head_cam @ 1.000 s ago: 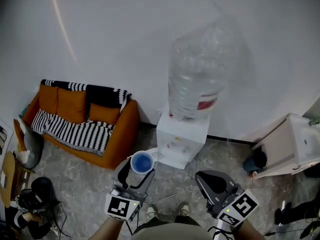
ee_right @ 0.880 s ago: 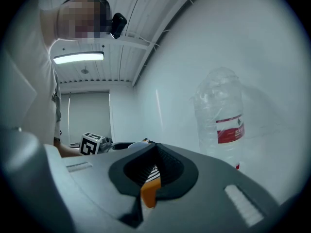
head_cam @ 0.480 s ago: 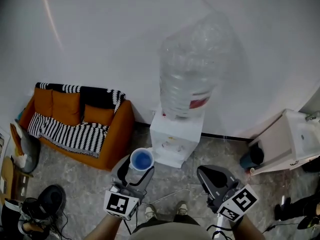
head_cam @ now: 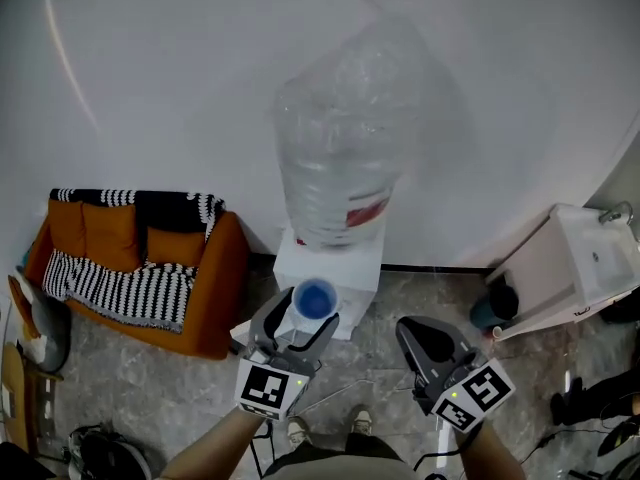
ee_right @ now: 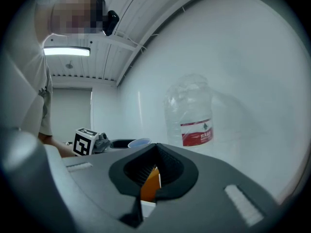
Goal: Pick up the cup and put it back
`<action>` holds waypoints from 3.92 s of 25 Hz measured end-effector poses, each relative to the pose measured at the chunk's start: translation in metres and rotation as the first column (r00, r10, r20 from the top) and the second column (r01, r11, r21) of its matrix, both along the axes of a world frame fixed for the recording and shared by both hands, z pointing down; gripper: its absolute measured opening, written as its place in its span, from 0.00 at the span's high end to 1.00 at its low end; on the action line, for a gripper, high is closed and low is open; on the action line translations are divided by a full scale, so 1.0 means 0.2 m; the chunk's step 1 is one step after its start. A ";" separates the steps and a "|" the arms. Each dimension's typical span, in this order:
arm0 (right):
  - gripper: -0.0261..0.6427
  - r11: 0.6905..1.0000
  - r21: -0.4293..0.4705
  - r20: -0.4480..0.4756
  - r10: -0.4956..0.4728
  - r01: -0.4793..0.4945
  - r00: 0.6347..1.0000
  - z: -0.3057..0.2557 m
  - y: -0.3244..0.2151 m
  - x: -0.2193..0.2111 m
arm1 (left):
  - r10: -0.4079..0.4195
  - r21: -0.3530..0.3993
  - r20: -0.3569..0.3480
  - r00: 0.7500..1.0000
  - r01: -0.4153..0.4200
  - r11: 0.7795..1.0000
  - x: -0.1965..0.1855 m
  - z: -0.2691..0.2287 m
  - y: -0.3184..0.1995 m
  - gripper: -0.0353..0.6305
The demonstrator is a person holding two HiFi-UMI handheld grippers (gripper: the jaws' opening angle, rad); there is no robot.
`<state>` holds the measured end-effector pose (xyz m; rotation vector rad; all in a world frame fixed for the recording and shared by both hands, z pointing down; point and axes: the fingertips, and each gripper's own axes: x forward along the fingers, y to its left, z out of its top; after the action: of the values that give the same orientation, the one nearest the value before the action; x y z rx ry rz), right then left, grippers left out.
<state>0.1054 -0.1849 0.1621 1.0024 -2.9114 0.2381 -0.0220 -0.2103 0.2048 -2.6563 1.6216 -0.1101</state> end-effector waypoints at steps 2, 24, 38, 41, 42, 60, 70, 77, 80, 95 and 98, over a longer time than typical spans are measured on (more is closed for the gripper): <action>0.96 1.000 -0.002 0.001 0.018 -0.018 1.000 0.02 -0.06 0.03 | 0.024 0.000 -0.002 1.000 -0.024 1.000 0.07 0.01 -0.10 0.44; 0.96 0.989 -0.074 0.005 0.126 -0.125 0.992 0.44 -0.55 0.28 | 0.144 -0.149 0.051 0.988 -0.135 0.980 0.43 0.67 -0.78 0.44; 0.96 0.979 -0.174 -0.024 0.104 -0.107 0.994 0.68 -0.53 0.28 | 0.128 -0.253 0.021 0.992 -0.119 0.960 0.45 1.05 -0.85 0.45; 0.96 0.978 -0.185 -0.030 0.097 -0.101 0.995 0.70 -0.52 0.28 | 0.127 -0.256 0.035 0.991 -0.114 0.960 0.45 1.09 -0.84 0.45; 0.96 0.977 -0.187 -0.034 0.095 -0.099 0.995 0.71 -0.52 0.28 | 0.126 -0.252 0.039 0.991 -0.112 0.961 0.45 1.09 -0.84 0.45; 0.96 0.983 -0.152 -0.036 0.096 -0.101 0.995 0.58 -0.48 0.29 | 0.080 -0.305 -0.013 0.997 -0.080 0.949 0.39 0.94 -0.71 0.41; 0.96 0.995 -0.032 0.046 0.098 -0.097 0.994 0.14 -0.39 0.25 | 0.082 -0.142 0.030 0.996 -0.077 0.987 0.28 0.36 -0.49 0.49; 0.96 0.993 0.087 0.066 0.080 -0.085 0.995 -0.19 -0.23 0.21 | 0.041 -0.040 0.052 0.998 -0.039 0.998 0.16 -0.03 -0.30 0.58; 0.96 0.989 0.118 0.072 0.077 -0.085 0.994 -0.30 -0.15 0.20 | 0.035 -0.011 0.037 0.999 -0.034 0.999 0.12 -0.16 -0.20 0.63; 0.96 0.982 0.185 0.017 -0.026 0.023 1.000 -0.45 0.18 0.06 | -0.035 -0.007 0.022 0.999 0.035 0.999 -0.07 -0.35 0.29 0.79; 0.96 0.983 0.180 -0.008 -0.048 0.048 0.999 -0.42 0.22 0.02 | -0.053 -0.039 0.015 0.998 0.054 0.998 -0.08 -0.32 0.34 0.82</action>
<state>0.1102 -0.1413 0.0773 0.9508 -2.9927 -0.0302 -0.0373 -0.1417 0.1408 -2.6347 1.7044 -0.1624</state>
